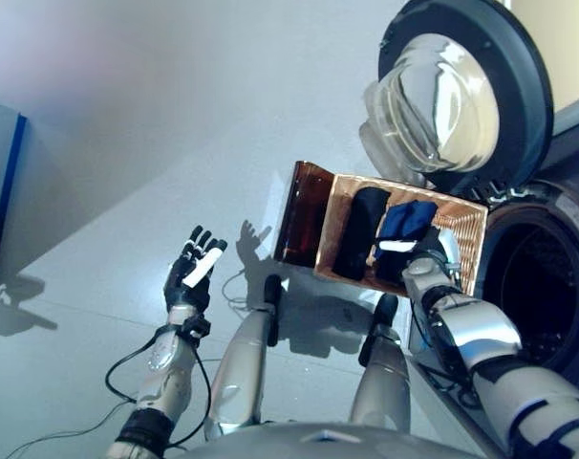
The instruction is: Pick up the clothes and place them into the washing machine
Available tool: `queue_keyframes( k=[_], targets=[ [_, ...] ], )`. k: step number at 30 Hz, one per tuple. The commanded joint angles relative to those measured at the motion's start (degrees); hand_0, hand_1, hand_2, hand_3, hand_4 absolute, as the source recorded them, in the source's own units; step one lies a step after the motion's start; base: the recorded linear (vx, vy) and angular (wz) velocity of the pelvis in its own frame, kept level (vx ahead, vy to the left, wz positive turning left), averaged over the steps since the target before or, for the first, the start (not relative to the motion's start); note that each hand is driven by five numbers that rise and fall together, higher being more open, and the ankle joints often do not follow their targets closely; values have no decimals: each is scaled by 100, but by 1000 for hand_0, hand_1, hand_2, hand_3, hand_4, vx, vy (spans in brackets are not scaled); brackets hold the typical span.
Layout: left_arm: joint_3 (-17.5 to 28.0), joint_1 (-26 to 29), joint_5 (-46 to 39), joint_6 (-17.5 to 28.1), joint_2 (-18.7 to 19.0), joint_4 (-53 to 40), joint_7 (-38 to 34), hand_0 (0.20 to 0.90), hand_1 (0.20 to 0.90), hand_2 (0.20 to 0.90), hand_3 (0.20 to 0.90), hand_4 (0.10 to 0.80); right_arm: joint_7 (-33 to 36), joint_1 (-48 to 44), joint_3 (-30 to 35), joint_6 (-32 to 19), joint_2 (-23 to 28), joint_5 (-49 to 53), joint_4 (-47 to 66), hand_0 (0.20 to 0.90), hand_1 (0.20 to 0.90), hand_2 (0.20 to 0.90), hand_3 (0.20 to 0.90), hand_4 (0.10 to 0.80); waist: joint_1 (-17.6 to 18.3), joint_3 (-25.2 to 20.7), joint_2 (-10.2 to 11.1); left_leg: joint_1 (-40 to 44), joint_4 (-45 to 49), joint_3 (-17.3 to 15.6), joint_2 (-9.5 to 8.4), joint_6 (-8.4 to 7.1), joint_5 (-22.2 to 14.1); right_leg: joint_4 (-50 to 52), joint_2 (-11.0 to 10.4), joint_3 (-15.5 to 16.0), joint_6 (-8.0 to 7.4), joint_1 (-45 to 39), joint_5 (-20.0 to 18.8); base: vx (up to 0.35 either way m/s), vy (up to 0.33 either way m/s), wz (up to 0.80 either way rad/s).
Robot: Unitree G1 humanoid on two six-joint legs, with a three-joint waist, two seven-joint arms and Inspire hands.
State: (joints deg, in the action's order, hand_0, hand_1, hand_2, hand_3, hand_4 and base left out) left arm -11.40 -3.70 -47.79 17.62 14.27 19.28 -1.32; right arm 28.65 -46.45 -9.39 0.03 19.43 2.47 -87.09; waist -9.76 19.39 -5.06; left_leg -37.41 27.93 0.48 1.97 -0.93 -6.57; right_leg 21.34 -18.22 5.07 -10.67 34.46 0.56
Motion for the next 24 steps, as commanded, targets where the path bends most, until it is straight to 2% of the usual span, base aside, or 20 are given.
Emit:
queue_keyframes(
  k=[1,9,10,11,12,13,14,24],
  targets=[
    [186,-230,164,303,345,-991,34,900,900,900,900,800,83,-57,-11,19,175,-178,-58,900,900,900,900,800,-167,-160,-55,-510,579,218,59,-178,-14,965,12,-193,218,166,204,-17,10,4],
    [169,-348,158,307,372,-1240,-1,900,900,900,900,800,70,-95,0,123,153,-212,-184,900,900,900,900,800,-226,-162,-136,-842,907,245,-16,-138,-117,1494,-11,-303,300,570,441,-4,11,5],
    [167,-371,149,294,387,-1262,-1,900,900,900,900,800,84,-94,0,149,176,-230,-204,900,900,900,900,800,-233,-172,-143,-829,1055,272,-18,-167,-369,1665,-20,-330,269,578,668,-25,4,7],
    [177,-391,146,302,394,-1306,-4,900,900,900,900,800,98,-111,-3,170,200,-263,-213,900,900,900,900,800,-252,-162,-165,-933,994,248,-31,-128,-147,1635,-32,-320,315,687,487,67,-12,7],
    [171,-414,145,300,410,-1336,-9,900,900,900,900,800,106,-112,-7,199,226,-302,-230,686,686,686,686,647,-266,-170,-185,-951,1179,272,-36,-157,-403,1838,-40,-351,279,710,729,-43,10,8],
    [169,-424,143,296,416,-1374,-13,900,900,900,900,800,115,-126,-9,220,245,-324,-236,496,496,496,496,512,-280,-161,-212,-1009,1240,278,-48,-154,-418,1916,-43,-365,289,782,756,54,-7,5],
    [191,-433,134,318,426,-1424,-29,900,900,900,900,800,137,-138,11,241,268,-337,-253,200,200,200,200,300,-294,-155,-231,-1072,1283,276,-57,-146,-426,1980,-51,-369,298,834,784,-39,12,5],
    [185,-459,102,316,483,-1562,-22,900,900,900,900,800,118,-57,48,355,339,-466,-331,200,200,200,200,300,-268,-169,-276,-1327,1540,265,-73,-120,-499,2327,-71,-458,318,1179,886,-18,3,4]
  ],
)
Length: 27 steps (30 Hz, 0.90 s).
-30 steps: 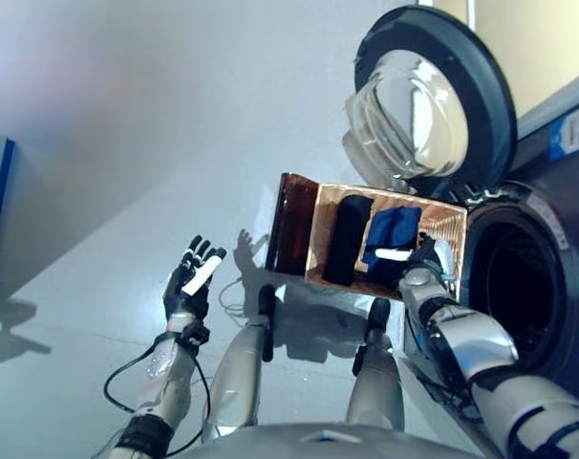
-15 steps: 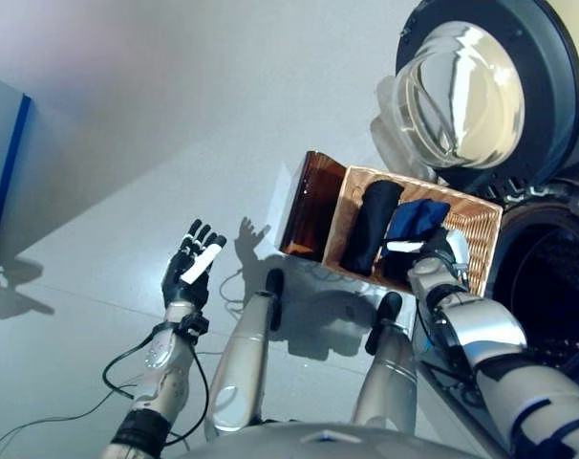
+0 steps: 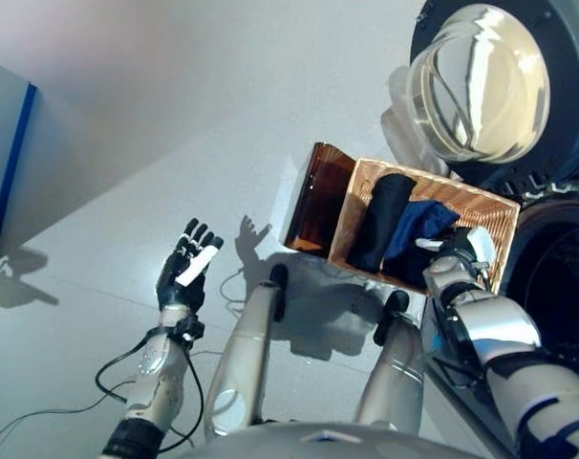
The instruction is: Pick up the clothes and place them into the washing machine
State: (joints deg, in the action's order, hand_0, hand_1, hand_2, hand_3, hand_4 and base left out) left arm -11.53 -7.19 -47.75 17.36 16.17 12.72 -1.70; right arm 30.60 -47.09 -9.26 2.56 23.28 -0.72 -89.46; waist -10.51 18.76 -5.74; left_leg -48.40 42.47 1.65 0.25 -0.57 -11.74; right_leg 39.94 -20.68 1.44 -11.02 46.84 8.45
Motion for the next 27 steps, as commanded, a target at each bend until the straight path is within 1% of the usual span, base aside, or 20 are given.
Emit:
queue_keyframes(
  k=[1,7,14,20,22,24,25,26,27],
  targets=[
    [220,-121,111,337,311,-936,26,900,900,900,900,800,-87,54,53,103,-29,-153,-96,200,200,200,200,300,-177,-109,-204,-274,132,151,96,-148,3,520,177,-112,360,-17,117,-21,-6,3],
    [258,-127,89,345,331,-981,45,900,900,900,900,800,-81,121,84,102,-29,-180,-78,200,200,200,200,300,-155,-118,-205,-380,231,147,95,-138,-15,646,160,-152,374,124,138,-5,-2,1],
    [335,-151,49,364,359,-911,21,900,900,900,900,800,-15,210,135,54,-117,-89,-65,200,200,200,200,300,-88,-163,-161,-318,28,106,123,-129,60,424,191,-137,353,95,14,0,0,0],
    [369,-147,56,376,377,-856,7,900,900,900,900,800,112,226,235,-43,-63,94,3,200,200,200,200,300,-54,-196,-126,-300,-18,93,129,-127,70,357,206,-159,354,86,-12,0,0,0],
    [405,-132,45,411,376,-833,-17,900,900,900,900,800,189,246,560,-313,-22,658,200,200,200,200,200,300,-13,-209,-106,-263,-68,84,148,-134,79,309,214,-153,354,58,-24,0,0,0],
    [466,-134,63,454,363,-762,-65,900,900,900,900,800,254,376,911,-720,33,1360,513,200,200,200,200,300,52,-215,-57,-208,-148,72,166,-141,97,189,238,-156,346,2,-74,9,-4,-3],
    [504,-142,72,478,370,-740,-89,900,900,900,900,800,269,449,979,-856,37,1542,667,200,200,200,200,300,86,-214,-32,-161,-227,40,188,-148,119,115,254,-154,338,-27,-110,-87,0,-12],
    [578,-145,73,502,380,-673,-120,900,900,900,900,800,302,552,1098,-1045,73,1815,789,200,200,200,200,300,147,-201,7,-135,-488,-13,210,-129,405,-161,275,-112,368,-51,-379,12,-16,-21],
    [600,-159,56,510,374,-647,-139,900,900,900,900,800,309,580,1129,-1095,79,1906,809,200,200,200,200,300,161,-222,27,-47,-468,14,219,-166,198,-124,296,-142,323,-129,-198,6,-20,-23]
  ],
)
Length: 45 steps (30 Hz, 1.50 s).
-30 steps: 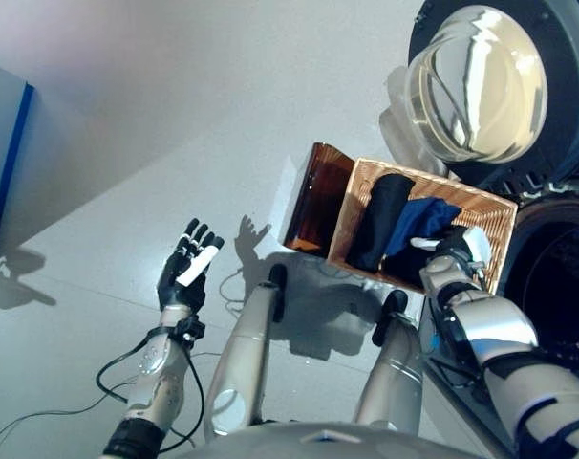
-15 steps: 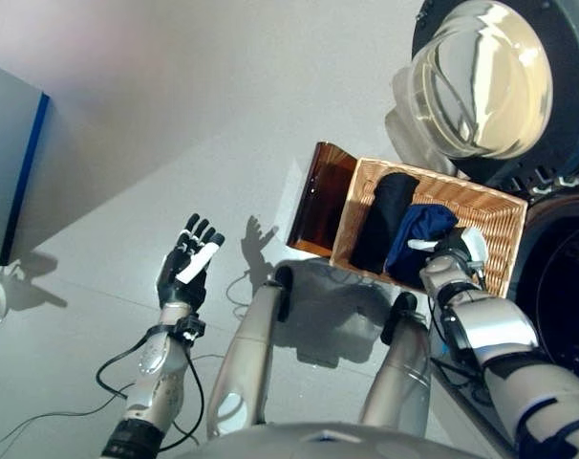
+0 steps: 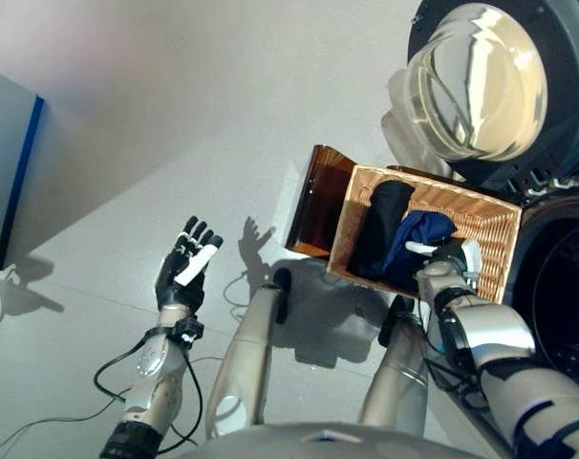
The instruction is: Pick up the clothes and place them into the washing machine
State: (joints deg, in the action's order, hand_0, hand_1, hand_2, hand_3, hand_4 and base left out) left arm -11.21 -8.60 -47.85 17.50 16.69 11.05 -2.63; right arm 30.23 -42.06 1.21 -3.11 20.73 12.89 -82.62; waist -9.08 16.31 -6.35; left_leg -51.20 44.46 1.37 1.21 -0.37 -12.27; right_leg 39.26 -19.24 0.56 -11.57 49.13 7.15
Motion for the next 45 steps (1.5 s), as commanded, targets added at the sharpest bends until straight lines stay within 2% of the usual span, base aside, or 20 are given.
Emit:
queue_keyframes(
  k=[1,2,3,4,5,6,15,21,22,24,25,26,29,38,39,45],
  targets=[
    [587,-24,47,510,314,-457,-50,900,900,900,900,800,350,126,142,-628,346,671,187,200,200,200,200,300,44,19,103,287,-773,32,129,-192,305,-142,162,-42,373,-395,-116,108,-36,-23],
    [600,-24,31,521,306,-432,-50,900,900,900,900,800,349,173,190,-699,340,775,244,200,200,200,200,300,65,20,109,316,-824,33,142,-196,322,-197,164,-38,369,-414,-136,-99,-3,-14],
    [611,-29,17,541,321,-437,-35,900,900,900,900,800,357,226,229,-768,360,845,322,200,200,200,200,300,91,46,112,309,-978,-5,155,-174,567,-365,163,-8,401,-420,-353,-98,4,-13],
    [610,-31,16,542,323,-436,-34,900,900,900,900,800,358,231,230,-768,358,845,325,200,200,200,200,300,91,52,112,325,-993,-5,155,-174,574,-378,163,-5,401,-435,-360,6,-9,-10],
    [626,-45,-2,555,324,-417,-25,900,900,900,900,800,354,281,253,-831,357,916,395,200,200,200,200,300,119,20,134,425,-1006,25,166,-214,402,-386,182,-26,355,-528,-218,5,-10,-11],
    [640,-45,-30,570,309,-403,-12,900,900,900,900,800,352,366,304,-934,348,1009,529,200,200,200,200,300,169,40,160,450,-1204,-31,178,-199,660,-636,184,12,379,-580,-474,8,-13,-12],
    [702,-57,-76,585,266,-250,59,900,900,900,900,800,368,689,302,-1153,256,1038,1001,200,200,200,200,300,356,0,262,866,-1752,-99,229,-277,875,-1290,218,59,329,-1001,-741,3,-17,-10],
    [730,-77,-141,560,188,-144,134,900,900,900,900,800,-77,1011,663,-1660,34,2068,1554,200,200,200,200,300,446,-40,300,1203,-2269,-142,240,-348,1076,-1862,225,93,268,-1341,-955,26,-17,-6],
    [737,-56,-177,570,143,-104,151,900,900,900,900,800,-213,1107,889,-1875,-61,2584,1660,200,200,200,200,300,477,-63,292,1293,-2438,-147,244,-362,1136,-1991,209,126,242,-1419,-1007,25,-9,-5],
    [721,-57,-209,576,121,-90,180,900,900,900,900,800,-301,1132,1033,-1994,-93,2888,1661,200,200,200,200,300,482,-75,290,1349,-2517,-143,242,-373,1162,-2079,190,150,230,-1484,-1023,39,-21,-6],
    [681,-51,-260,579,76,-93,213,900,900,900,900,800,-479,1126,1399,-2273,-179,3630,1730,200,200,200,200,300,492,-69,261,1394,-2580,-125,239,-386,1194,-2140,169,163,215,-1542,-1043,38,-21,-3],
    [674,-48,-264,580,83,-89,216,900,900,900,900,800,-516,1131,1404,-2282,-171,3663,1711,200,200,200,200,300,485,-65,262,1402,-2584,-124,239,-387,1195,-2143,169,165,215,-1550,-1044,45,-15,-1],
    [528,-81,-342,534,25,-62,231,900,900,900,900,800,-709,1063,1933,-2705,-259,4686,1693,200,200,200,200,300,480,-98,177,1395,-2541,-90,229,-383,1149,-2099,145,169,207,-1585,-1006,41,-9,1],
    [349,-129,-483,478,-44,-81,242,900,900,900,900,800,-914,852,2648,-3354,-278,5980,1955,200,200,200,200,300,493,-129,38,1340,-2346,-117,268,-383,1005,-1868,164,103,212,-1491,-838,12,3,0],
    [299,-126,-493,459,-49,-101,213,900,900,900,900,800,-1012,772,2828,-3586,-323,6359,2184,200,200,200,200,300,528,-127,17,1309,-2224,-122,274,-381,944,-1778,175,75,219,-1450,-798,0,0,0],
    [188,-167,-568,420,-37,-148,231,900,900,900,900,800,-1051,597,3204,-4066,-168,6896,2377,200,200,200,200,300,568,-150,-36,1192,-1938,-140,277,-383,782,-1484,196,-1,234,-1305,-648,0,0,0]
  ],
)
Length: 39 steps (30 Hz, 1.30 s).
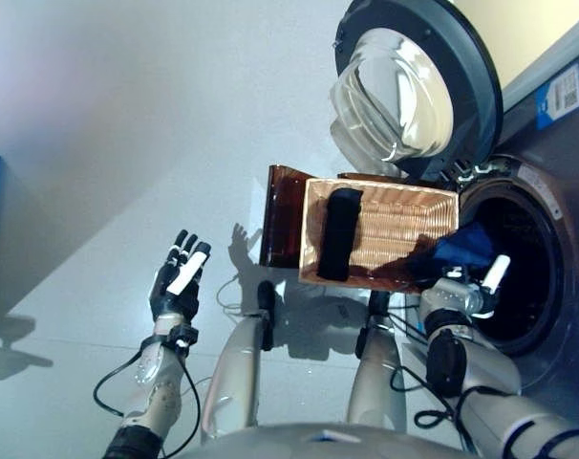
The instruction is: Pick up the clothes and place them into the washing machine
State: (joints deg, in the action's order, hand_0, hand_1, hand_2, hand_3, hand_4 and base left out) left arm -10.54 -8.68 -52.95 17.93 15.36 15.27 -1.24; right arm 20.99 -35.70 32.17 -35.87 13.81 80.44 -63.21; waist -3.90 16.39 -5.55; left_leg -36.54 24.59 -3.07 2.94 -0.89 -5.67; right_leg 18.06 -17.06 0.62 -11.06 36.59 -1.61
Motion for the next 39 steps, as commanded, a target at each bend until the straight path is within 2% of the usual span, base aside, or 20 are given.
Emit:
queue_keyframes(
  k=[1,5,13,21,27,33,34,35,36,39],
  targets=[
    [113,-166,-59,370,115,-588,96,900,900,900,900,800,-83,-92,158,-822,573,172,422,200,200,200,200,300,59,-164,-128,-303,105,302,106,-336,106,685,-22,-26,185,-18,242,0,0,0],
    [44,-185,-16,398,243,-705,75,900,900,900,900,800,223,-408,241,-969,1017,69,391,200,200,200,200,300,67,-149,-201,-535,565,298,99,-333,-64,1182,-6,-141,228,263,443,-23,12,-2],
    [37,-263,38,418,356,-779,71,900,900,900,900,800,909,-714,269,-866,2040,-456,24,200,200,200,200,300,60,-148,-287,-1016,1540,306,151,-310,-472,2236,-10,-336,360,830,896,-24,4,2],
    [-92,-414,53,381,588,-892,171,900,900,900,900,800,1488,-918,266,-614,3320,-838,-474,200,200,200,200,300,-2,-267,-407,-1241,1683,264,115,-287,-529,2500,-42,-475,364,1169,999,-1,2,0],
    [-67,-468,-1,439,595,-951,152,900,900,900,900,800,1838,-814,300,-658,3690,-1149,-435,200,200,200,200,300,40,-321,-490,-1360,1735,234,86,-274,-549,2599,-51,-558,381,1339,1025,-2,5,1],
    [-71,-426,6,496,596,-932,114,900,900,900,900,800,1792,-763,155,-565,3590,-1370,-415,200,200,200,200,300,44,-348,-510,-1464,1773,178,86,-246,-557,2620,-55,-572,393,1456,1001,-9,12,1],
    [-63,-397,21,516,600,-924,105,900,900,900,900,800,1702,-757,91,-483,3569,-1372,-451,274,274,274,274,353,43,-341,-504,-1473,1785,177,89,-242,-556,2627,-52,-580,397,1479,995,-12,11,-8],
    [-46,-380,44,539,603,-900,100,900,900,900,900,800,1642,-752,44,-433,3543,-1382,-495,815,815,815,815,739,49,-335,-501,-1481,1794,168,90,-238,-556,2635,-51,-582,402,1491,993,-9,5,-7],
    [-45,-379,45,539,601,-899,100,900,900,900,900,800,1631,-757,40,-433,3546,-1372,-503,900,900,900,900,800,51,-335,-500,-1482,1795,167,90,-238,-556,2637,-52,-584,401,1494,994,-13,11,-5],
    [40,-346,44,555,586,-849,83,900,900,900,900,800,1467,-757,-38,-324,3447,-1315,-650,900,900,900,900,800,51,-323,-479,-1492,1827,145,97,-237,-584,2666,-56,-579,412,1503,1005,28,-3,-1]
  ],
)
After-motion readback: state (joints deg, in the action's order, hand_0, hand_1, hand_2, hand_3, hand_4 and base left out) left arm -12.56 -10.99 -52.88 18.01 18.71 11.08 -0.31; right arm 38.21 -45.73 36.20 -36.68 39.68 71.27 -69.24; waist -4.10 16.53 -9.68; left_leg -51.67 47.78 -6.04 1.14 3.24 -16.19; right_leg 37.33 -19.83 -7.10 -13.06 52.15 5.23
